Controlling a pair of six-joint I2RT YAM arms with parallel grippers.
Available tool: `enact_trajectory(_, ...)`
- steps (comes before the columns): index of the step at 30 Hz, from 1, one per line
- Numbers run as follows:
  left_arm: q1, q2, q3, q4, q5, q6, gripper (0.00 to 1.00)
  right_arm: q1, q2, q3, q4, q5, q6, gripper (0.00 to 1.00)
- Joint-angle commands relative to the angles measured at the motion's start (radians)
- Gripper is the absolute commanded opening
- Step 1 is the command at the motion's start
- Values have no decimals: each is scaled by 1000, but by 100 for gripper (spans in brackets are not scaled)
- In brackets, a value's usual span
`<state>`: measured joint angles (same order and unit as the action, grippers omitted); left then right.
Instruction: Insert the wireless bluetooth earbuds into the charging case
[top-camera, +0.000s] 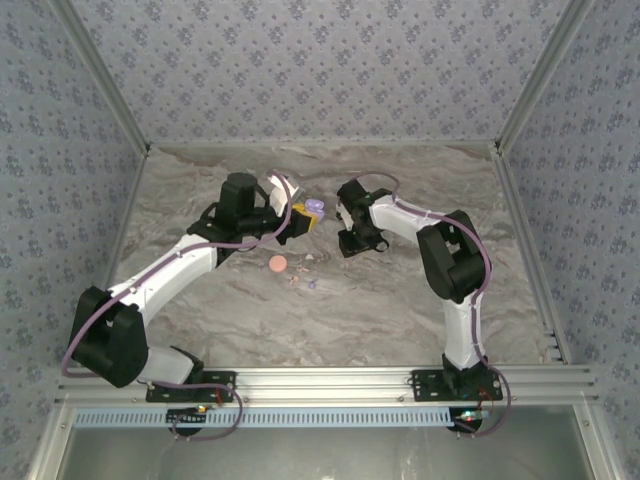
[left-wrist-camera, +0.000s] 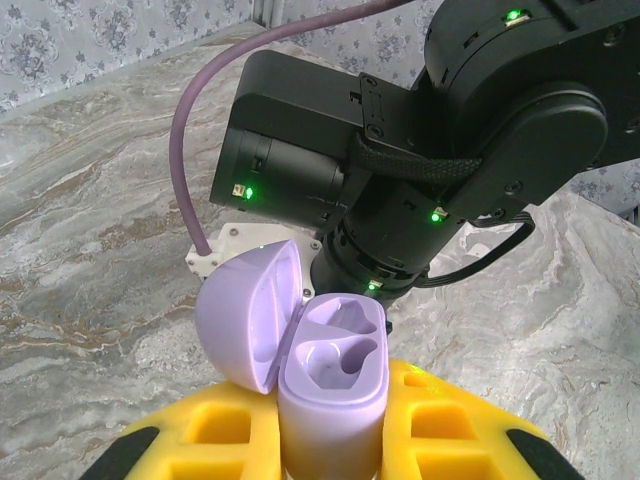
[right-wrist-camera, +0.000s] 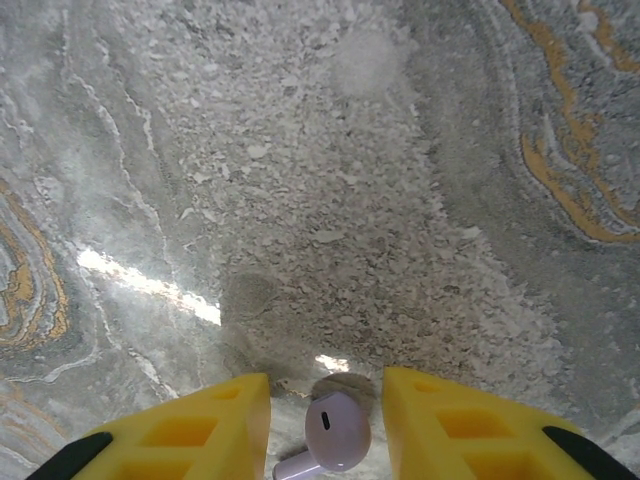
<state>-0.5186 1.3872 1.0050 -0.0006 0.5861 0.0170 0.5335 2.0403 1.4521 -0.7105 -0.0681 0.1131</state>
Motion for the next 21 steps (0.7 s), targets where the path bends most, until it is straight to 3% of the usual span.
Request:
enact_trajectory(1, -6, -39, -6, -1, 9, 12, 13, 15, 15, 20, -65, -47, -7, 36)
enact_trajectory(15, -6, -51, -16, -2, 3, 14, 13, 23, -5, 33, -59, -85, -46, 36)
enact_trajectory(21, -5, -55, -16, -2, 3, 14, 13, 21, -39, 18, -58, -30, -5, 39)
